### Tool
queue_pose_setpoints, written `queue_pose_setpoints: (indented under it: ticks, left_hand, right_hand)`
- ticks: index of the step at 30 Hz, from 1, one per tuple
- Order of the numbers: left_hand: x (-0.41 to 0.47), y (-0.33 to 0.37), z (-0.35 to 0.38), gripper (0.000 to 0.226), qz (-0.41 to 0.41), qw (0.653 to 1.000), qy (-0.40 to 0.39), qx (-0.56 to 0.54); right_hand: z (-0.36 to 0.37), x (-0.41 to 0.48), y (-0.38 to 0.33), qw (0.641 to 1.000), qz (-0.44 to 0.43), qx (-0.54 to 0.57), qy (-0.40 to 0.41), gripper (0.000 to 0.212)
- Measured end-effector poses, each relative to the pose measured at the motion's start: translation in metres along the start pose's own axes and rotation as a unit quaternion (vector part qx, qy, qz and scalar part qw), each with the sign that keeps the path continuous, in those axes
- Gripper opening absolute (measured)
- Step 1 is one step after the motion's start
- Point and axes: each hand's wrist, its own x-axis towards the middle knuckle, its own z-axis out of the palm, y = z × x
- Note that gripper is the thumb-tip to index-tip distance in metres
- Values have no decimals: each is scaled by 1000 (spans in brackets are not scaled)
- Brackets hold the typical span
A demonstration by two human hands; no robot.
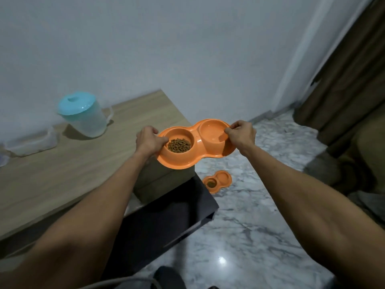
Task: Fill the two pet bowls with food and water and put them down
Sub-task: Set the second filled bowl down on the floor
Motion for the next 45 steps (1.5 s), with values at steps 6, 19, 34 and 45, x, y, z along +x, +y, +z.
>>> queue_pose_setpoints:
  ticks: [6, 19, 34, 45]
  left_hand:
    - [17, 88, 80, 57, 50, 998, -33, -3]
    - [108, 228, 244, 62, 59, 992, -109, -31]
    - [187, 243, 447, 64, -18, 996, -74, -40]
    - [258, 74, 715, 65, -109, 990, -59, -64]
  right_hand:
    - [-75, 71, 38, 998, 22, 5, 50, 13]
    - [-162, 262, 87, 994, 52, 1, 94, 14]
    - [-115, 474, 237, 996, 88, -11, -22, 26]
    - [17, 606, 489, 988, 103, -44, -109, 23]
